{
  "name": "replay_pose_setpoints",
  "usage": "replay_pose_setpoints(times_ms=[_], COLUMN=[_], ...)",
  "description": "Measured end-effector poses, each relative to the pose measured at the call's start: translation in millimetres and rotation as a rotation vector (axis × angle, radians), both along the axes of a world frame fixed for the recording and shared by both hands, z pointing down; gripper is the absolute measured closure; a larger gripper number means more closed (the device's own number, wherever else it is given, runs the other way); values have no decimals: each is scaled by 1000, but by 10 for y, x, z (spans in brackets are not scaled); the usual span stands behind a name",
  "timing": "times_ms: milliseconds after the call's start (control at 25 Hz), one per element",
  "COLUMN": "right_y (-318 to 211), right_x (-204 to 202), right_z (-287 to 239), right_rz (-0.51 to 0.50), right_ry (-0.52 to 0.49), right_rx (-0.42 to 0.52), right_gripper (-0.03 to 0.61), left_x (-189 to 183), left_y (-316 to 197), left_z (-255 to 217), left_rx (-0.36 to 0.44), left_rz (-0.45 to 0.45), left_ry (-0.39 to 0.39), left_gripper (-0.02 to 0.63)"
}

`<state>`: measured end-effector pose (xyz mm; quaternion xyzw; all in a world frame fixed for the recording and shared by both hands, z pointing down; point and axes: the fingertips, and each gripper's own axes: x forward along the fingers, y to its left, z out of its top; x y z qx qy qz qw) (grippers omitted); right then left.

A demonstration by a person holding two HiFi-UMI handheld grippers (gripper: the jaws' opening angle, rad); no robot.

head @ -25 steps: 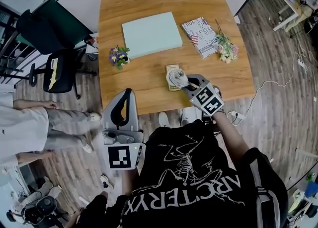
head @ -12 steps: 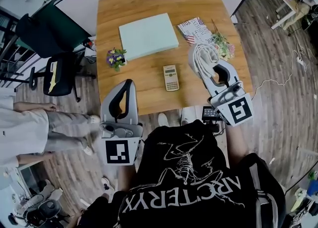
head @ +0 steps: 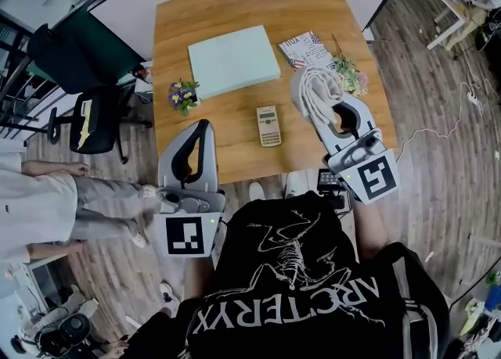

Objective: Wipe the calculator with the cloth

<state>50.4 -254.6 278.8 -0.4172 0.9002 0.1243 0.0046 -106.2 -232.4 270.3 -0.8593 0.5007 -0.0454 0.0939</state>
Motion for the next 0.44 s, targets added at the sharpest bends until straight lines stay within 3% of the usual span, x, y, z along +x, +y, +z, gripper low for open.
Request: replay_pose_setpoints(times_ms=[440], right_y=[38], right_x=[20], right_z=[27], right_rz=[20], right_ry=[20], right_rx=[-2], right_gripper=[489], left_x=[-39], left_y=[14], left_z=[28], left_rx=[-2], left_rz=[-3], left_ry=[3], left_gripper=[604])
